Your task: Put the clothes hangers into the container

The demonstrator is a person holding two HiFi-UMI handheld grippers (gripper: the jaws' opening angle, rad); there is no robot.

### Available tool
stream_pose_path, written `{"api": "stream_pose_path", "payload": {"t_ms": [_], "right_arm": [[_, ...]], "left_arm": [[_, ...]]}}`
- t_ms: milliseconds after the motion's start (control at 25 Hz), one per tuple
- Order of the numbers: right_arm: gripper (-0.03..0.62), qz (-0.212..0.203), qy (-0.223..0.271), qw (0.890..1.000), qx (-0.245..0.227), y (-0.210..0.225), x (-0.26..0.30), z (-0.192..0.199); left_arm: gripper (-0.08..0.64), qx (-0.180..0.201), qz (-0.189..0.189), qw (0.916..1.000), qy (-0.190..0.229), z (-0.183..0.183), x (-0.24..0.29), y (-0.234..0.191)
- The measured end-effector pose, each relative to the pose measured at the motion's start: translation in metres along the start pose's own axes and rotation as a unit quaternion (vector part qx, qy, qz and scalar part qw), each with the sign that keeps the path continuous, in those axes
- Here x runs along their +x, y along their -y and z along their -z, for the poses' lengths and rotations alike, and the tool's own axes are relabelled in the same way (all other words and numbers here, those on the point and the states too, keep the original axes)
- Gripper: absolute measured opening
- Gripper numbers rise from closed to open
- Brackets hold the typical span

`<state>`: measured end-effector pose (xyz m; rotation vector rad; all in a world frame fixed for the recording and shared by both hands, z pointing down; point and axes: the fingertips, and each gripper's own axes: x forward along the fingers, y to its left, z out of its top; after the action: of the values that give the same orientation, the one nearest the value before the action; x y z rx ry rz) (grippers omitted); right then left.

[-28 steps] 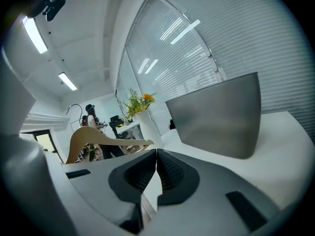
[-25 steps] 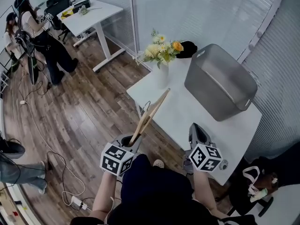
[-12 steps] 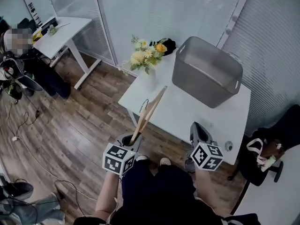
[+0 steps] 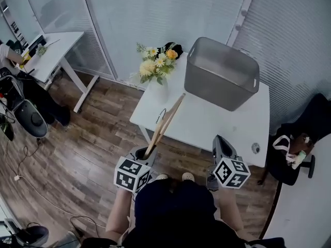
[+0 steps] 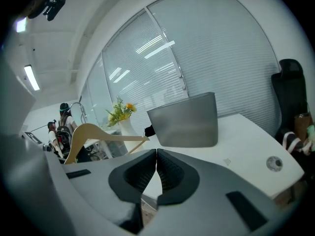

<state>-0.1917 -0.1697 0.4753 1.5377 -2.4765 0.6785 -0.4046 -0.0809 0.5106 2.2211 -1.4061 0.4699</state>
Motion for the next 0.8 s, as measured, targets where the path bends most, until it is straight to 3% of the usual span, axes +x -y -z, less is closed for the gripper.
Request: {"api": "stream_pose_path", "payload": {"t_ms": [320, 800], "right_arm": [[0.028, 0.038, 0.005, 0.999, 0.010, 0.000, -0.012, 0.012], [0.028, 0.059, 0.034, 0.997, 0.024, -0.003, -0.035, 0.008]], "left_arm": [[0.009, 0.032, 0.041, 0.9986, 0.002, -0.006, -0.013, -0.003], [0.009, 0.093, 0.087, 0.9917, 0.017, -0.031, -0.026, -0.005]]}}
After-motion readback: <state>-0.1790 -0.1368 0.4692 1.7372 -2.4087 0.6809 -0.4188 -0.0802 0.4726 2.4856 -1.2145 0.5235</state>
